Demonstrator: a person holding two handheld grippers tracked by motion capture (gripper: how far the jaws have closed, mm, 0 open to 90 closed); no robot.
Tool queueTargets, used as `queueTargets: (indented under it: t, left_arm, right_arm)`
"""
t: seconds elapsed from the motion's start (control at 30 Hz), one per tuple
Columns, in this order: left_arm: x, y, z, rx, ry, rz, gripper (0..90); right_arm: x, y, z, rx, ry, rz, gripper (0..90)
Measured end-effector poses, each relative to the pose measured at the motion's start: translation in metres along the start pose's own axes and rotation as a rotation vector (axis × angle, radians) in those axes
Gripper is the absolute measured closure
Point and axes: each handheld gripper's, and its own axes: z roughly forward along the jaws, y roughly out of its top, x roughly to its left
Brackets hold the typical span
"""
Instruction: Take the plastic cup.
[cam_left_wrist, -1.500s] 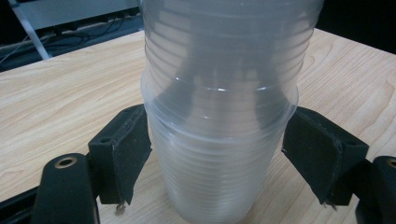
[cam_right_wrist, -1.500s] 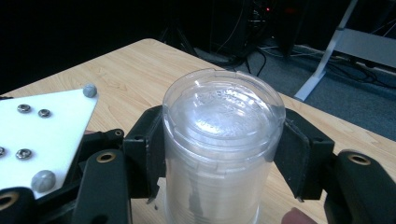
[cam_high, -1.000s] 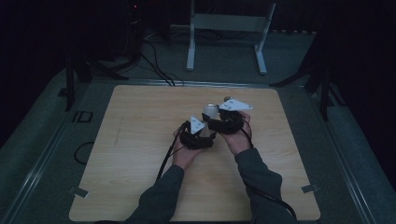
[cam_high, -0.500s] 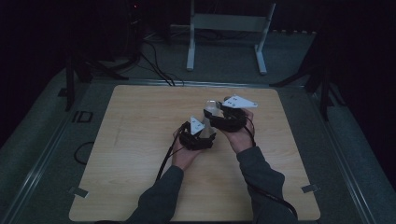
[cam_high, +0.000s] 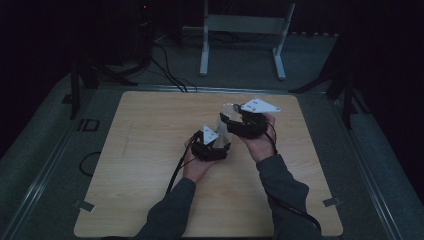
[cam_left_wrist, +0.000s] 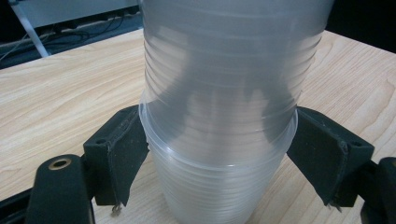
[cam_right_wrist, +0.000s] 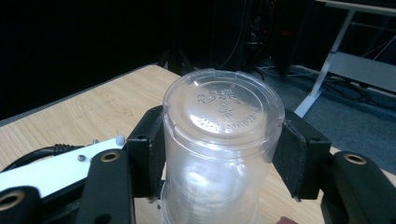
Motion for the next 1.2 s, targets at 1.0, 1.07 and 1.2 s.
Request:
queueTargets:
  t: [1.0,1.07,1.2]
  left_arm:
    - [0.003,0.001,-0.007,-0.019,-0.002,-0.010,19.2]
    - [0.001,0.001,-0.008,-0.018,-0.009,-0.007,19.2]
    - [-0.001,0.002,-0.009,-0.014,-0.011,-0.004,19.2]
  right_arm:
    - [-0.014,0.021,-0.032,-0.085,-0.013,0.026,41.3]
    - [-0.015,0.021,-0.034,-0.087,-0.018,0.026,41.3]
    - [-0.018,0.020,-0.037,-0.085,-0.024,0.028,41.3]
